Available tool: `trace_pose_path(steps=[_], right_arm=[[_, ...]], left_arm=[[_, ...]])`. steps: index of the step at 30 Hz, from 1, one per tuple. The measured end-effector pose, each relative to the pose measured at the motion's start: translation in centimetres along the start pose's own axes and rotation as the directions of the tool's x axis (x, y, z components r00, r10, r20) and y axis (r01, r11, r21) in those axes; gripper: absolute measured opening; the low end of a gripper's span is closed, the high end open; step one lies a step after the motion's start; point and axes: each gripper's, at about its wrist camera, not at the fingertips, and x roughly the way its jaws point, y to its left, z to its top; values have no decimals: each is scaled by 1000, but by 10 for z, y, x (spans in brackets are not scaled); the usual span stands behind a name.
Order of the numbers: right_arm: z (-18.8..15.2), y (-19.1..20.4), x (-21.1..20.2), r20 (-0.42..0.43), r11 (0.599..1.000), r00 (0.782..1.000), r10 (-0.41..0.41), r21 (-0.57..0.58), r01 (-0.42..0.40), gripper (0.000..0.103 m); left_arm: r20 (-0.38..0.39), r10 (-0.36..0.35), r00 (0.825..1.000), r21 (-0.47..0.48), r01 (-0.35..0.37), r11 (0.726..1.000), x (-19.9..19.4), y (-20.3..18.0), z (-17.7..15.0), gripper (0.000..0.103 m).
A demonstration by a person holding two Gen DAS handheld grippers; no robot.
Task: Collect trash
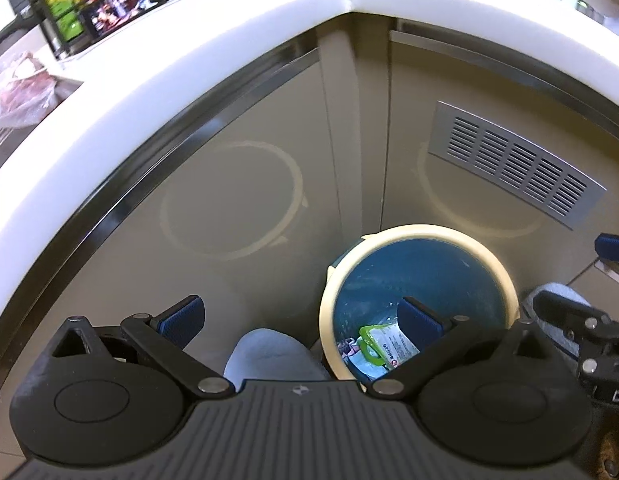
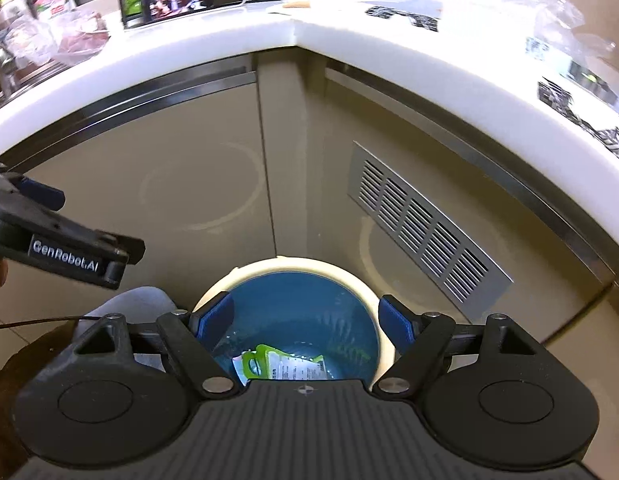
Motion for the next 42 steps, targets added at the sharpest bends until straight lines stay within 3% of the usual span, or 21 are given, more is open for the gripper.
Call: trace_pose_path(steps=[32, 38, 42], right_arm=[[5, 4, 4, 13, 998, 999, 44, -39, -43, 82], [26, -12, -32, 132, 999, 990, 44, -36, -40, 87], [49, -38, -66, 286, 1000, 958, -7, 2, 6, 88]], left_arm=[[-16, 26, 1000, -24, -26, 999, 4, 6, 3, 102], [10, -16, 1000, -5, 16, 1000, -7, 0, 17, 102], [74, -28, 997, 21, 27, 999, -27, -5, 34, 103]])
